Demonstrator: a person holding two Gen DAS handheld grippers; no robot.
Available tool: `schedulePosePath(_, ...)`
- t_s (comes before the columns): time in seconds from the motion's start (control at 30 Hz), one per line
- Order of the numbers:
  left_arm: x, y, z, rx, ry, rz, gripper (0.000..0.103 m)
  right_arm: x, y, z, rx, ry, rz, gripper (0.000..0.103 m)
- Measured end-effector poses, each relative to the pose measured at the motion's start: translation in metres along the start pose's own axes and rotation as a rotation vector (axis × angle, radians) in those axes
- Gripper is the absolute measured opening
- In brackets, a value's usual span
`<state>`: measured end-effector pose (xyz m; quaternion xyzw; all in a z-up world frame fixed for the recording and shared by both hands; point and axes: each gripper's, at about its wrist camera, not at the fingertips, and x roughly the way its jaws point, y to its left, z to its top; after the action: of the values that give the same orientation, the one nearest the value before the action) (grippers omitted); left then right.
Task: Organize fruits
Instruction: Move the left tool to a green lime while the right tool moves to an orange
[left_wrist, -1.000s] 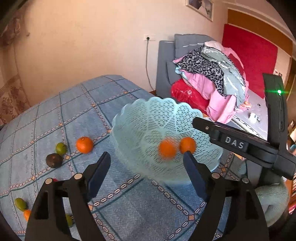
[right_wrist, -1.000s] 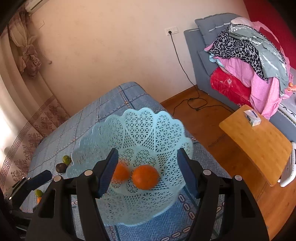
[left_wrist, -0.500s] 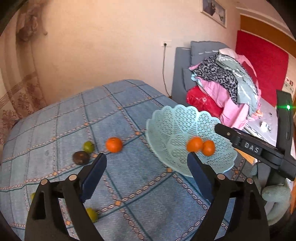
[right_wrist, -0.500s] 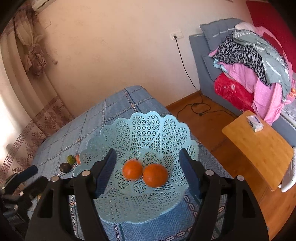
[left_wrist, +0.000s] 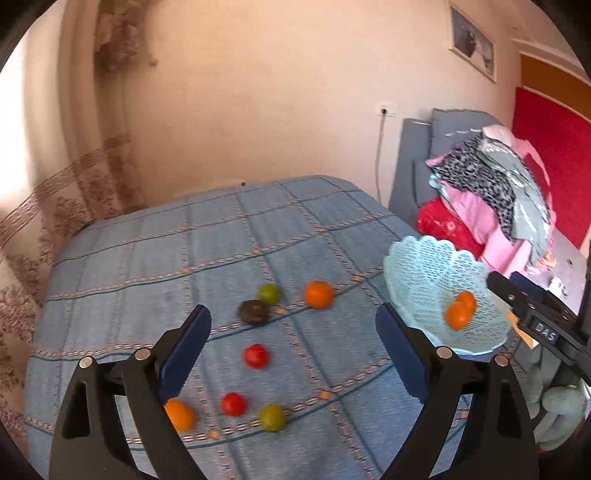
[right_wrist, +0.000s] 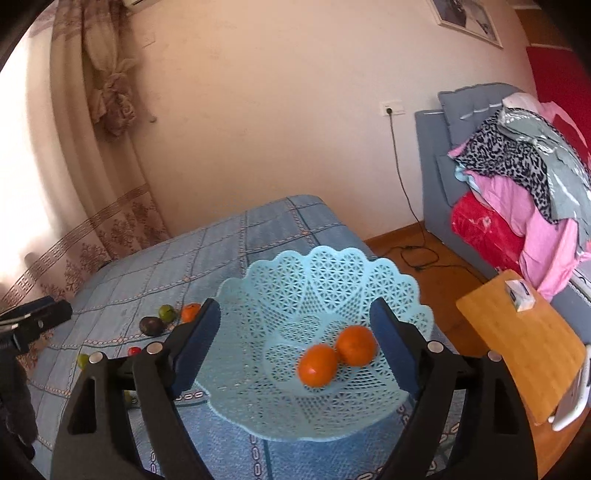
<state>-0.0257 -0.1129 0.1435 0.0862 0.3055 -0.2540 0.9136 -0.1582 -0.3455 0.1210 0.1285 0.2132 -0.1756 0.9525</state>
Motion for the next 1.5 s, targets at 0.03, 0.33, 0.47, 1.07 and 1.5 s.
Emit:
schedulePosePath(0.03,-0.003,0.009,-0.001,-0.012,-0.002,0.015,0.09,0.0,0.002,0.0,-0.005,0.0,0.002,0.084)
schedulePosePath(0.33,-0.02,0.069,-0.016,-0.106,-0.003,0.113,0.09,0.001,0.018,-0.004,-0.044,0.014,0.027,0.084)
schedulePosePath(0.47,-0.023,0.093,-0.025,-0.153,0.015,0.153,0.09,0.005,0.028,-0.007,-0.071,0.03,0.044,0.084)
schedulePosePath(1.07,0.047,0.162,-0.065,-0.398,0.244,0.166,0.079,0.032,0.06,-0.015,-0.127,0.168,0.112,0.084)
schedulePosePath(1.5,0.084,0.186,-0.082,-0.533,0.357,0.135,0.06,0.049,0.085,-0.002,-0.208,0.176,0.113,0.084)
